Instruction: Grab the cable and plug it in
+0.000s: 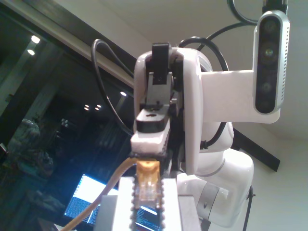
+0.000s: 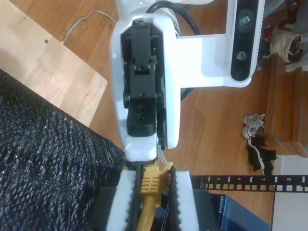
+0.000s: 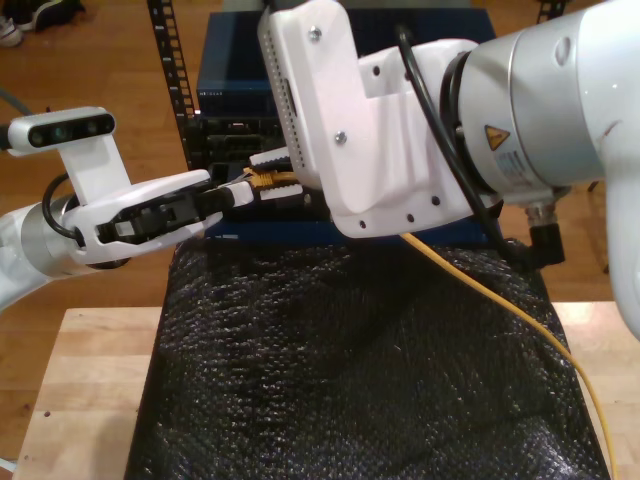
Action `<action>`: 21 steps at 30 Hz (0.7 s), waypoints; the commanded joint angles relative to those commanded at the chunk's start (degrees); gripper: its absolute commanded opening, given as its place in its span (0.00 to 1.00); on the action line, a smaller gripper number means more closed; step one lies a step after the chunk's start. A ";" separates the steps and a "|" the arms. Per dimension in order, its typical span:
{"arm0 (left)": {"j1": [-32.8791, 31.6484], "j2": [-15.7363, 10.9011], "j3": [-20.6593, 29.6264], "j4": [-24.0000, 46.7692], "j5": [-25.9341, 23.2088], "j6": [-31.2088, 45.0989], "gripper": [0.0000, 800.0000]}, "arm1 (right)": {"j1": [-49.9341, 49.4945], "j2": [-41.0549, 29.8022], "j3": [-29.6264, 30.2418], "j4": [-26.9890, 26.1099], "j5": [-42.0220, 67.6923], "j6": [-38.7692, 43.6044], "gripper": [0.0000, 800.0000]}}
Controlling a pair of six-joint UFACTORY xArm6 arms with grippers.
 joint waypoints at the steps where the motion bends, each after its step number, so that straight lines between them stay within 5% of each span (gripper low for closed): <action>1: 0.00 0.00 0.00 0.00 0.00 -0.09 0.04 | 0.00 0.00 0.00 0.00 0.00 0.00 0.18; 9: 0.00 0.00 0.00 0.00 0.00 -0.09 0.08 | 0.00 0.00 0.00 0.00 0.00 0.09 0.02; 14: 0.00 0.00 0.00 -0.09 1.32 0.00 0.65 | 0.00 -0.09 0.09 0.00 0.00 0.09 0.00; 16: 0.00 0.09 0.00 -0.09 1.32 -0.09 0.73 | 0.00 -0.09 0.09 0.00 0.00 0.09 0.00; 19: 0.00 0.00 0.00 -0.09 1.14 0.00 0.97 | 0.00 0.00 0.09 0.00 0.00 0.18 0.00; 21: 0.09 0.00 -0.09 -0.18 0.88 -0.09 0.99 | 0.00 0.00 0.09 0.09 0.00 0.44 0.00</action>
